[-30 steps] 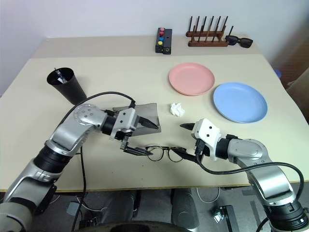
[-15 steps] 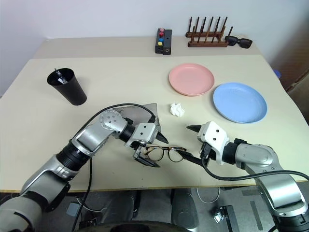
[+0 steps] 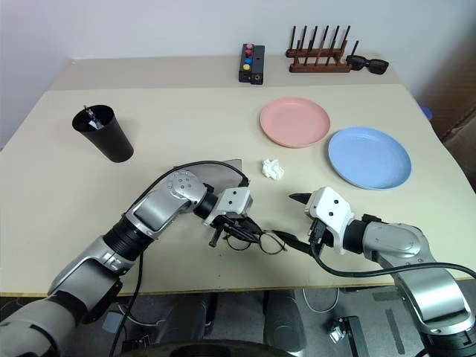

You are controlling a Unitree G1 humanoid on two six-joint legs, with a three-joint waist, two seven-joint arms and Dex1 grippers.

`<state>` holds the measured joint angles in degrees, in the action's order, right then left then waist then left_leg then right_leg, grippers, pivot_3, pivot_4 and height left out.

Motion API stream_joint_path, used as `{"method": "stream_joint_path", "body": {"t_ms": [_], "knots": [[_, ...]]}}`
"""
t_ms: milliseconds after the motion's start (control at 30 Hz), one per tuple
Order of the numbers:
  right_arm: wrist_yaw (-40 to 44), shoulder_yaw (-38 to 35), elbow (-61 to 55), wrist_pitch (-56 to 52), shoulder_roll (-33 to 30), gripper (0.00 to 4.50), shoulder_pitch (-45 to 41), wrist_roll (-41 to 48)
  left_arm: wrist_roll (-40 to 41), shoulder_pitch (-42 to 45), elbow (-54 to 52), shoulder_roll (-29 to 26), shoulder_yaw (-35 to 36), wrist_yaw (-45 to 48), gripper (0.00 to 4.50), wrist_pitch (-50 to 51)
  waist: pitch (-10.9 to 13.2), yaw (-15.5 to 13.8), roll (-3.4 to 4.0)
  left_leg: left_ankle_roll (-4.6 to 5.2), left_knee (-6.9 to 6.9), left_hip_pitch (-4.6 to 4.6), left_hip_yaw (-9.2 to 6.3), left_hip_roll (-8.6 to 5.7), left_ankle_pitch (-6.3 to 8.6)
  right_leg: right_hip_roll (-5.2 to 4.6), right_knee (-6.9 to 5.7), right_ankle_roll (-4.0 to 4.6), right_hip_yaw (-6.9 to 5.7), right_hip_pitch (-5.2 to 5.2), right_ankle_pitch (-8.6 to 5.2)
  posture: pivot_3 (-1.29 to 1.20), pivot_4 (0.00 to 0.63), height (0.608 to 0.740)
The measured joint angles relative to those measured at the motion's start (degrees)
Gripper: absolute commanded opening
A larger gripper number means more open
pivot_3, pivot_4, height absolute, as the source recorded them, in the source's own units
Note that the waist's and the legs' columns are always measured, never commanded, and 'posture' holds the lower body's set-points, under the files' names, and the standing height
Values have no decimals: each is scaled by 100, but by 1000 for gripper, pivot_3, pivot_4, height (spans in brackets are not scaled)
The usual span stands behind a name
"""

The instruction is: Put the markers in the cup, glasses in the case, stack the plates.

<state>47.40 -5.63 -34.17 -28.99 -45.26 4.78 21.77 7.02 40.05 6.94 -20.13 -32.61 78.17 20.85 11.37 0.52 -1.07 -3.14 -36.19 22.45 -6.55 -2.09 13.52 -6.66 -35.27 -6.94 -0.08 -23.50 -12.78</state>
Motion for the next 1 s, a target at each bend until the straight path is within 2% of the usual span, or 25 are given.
{"method": "stream_joint_path", "body": {"t_ms": [200,233,267,700,1000], "knots": [[-1,0,1,15,0,4500,0,-14,-39,-1,21,-15,-6,1,770,9,0,2,0,0,1,0,0,0,0,0,1,0,0,0,0,0,150,739],[-1,0,2,21,0,4500,0,-16,-40,-1,21,-15,-5,3,228,9,0,2,0,0,1,1,0,0,0,0,1,0,0,0,0,0,150,739],[-1,0,2,23,0,4500,0,-18,-10,2,14,-9,19,18,36,8,0,1,0,0,1,0,-1,0,0,0,1,0,0,0,0,0,150,739],[-81,-27,324,309,23,4500,-195,-125,315,26,-186,-127,83,166,36,216,-2,12,2,0,-1,-5,-1,0,0,-2,3,-21,-2,7,-13,0,150,739],[218,-728,818,437,-227,4500,-415,13,987,25,-912,-725,916,187,36,850,0,6,2,5,0,-2,-2,-1,3,-2,6,-15,-2,6,-9,0,150,739]]}}
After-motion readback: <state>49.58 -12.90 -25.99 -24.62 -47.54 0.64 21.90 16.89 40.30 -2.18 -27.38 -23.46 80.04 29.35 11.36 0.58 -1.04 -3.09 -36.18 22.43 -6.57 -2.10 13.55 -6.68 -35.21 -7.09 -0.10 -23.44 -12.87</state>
